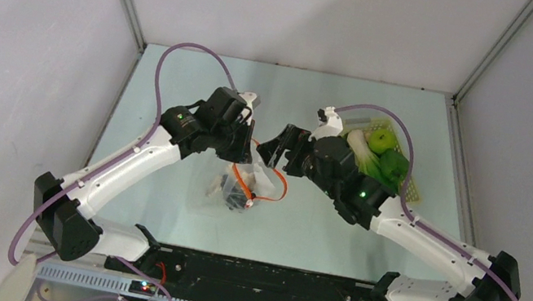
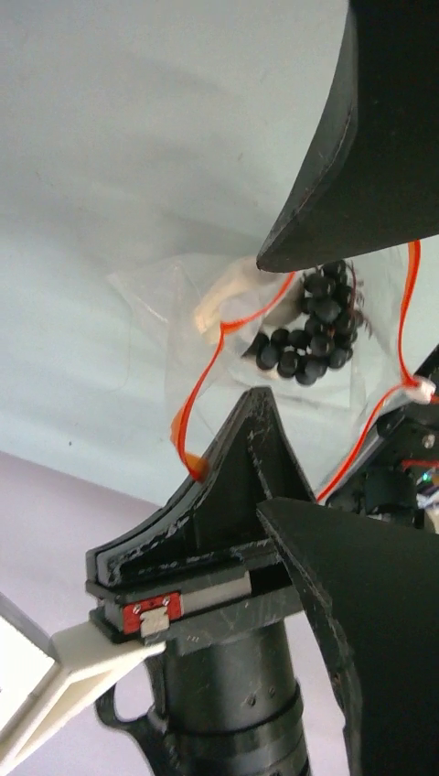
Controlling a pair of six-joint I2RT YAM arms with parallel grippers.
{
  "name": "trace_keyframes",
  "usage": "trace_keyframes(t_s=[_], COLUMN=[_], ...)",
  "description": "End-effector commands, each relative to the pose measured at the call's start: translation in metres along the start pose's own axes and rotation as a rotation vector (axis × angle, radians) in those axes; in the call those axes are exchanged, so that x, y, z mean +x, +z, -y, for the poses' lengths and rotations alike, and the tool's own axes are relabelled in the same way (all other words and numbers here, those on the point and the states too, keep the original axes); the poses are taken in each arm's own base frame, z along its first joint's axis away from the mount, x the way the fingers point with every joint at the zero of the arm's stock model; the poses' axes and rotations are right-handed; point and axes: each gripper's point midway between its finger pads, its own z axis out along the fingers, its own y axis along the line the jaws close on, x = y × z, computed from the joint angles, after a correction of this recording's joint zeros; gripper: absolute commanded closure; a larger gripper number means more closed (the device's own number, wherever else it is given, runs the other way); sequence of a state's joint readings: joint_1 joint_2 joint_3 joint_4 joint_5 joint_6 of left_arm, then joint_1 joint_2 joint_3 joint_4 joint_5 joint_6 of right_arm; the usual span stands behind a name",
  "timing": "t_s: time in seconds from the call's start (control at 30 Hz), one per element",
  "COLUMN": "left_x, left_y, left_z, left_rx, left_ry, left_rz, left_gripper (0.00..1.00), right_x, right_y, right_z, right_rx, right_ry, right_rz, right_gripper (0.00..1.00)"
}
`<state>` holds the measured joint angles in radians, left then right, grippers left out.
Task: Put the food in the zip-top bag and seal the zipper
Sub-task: Place the fake fruit in the zipper food storage bag, then pick up the fake vegetable from the bin.
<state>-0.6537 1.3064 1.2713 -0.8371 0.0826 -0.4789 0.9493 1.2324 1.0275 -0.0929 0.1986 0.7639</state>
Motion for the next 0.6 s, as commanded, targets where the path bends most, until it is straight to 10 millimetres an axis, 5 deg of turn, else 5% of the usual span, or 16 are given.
trace_keyframes(t_s=[0.0,0.17,0.37,0.5,0.57], left_x=[-0.008,-0.009,-0.008,-0.008,-0.007], left_y=[-0.008,-0.01,-0.008,-0.006,-0.005], left_z=[0.004,0.004,0.003,0.002,0.001], left_rx=[0.028,0.025,0.02,0.016,0.013], left_ry=[0.013,0.014,0.015,0.022,0.028], left_rz=[0.049,0.06,0.051,0.044,0.038], left_gripper=[1.0,1.0,1.0,1.0,1.0], right_x=[-0.042,-0.067,-0.106,-0.124,-0.128], right_y=[-0.019,-0.036,-0.068,-0.093,-0.102], right_z=[0.005,0.062,0.178,0.26,0.285], right_rx=[0.04,0.215,0.593,0.826,0.89], right_ry=[-0.069,-0.165,-0.257,-0.156,-0.1], right_rz=[0.105,0.123,0.123,0.097,0.09], right_gripper=[0.01,0.0,0.01,0.0,0.01])
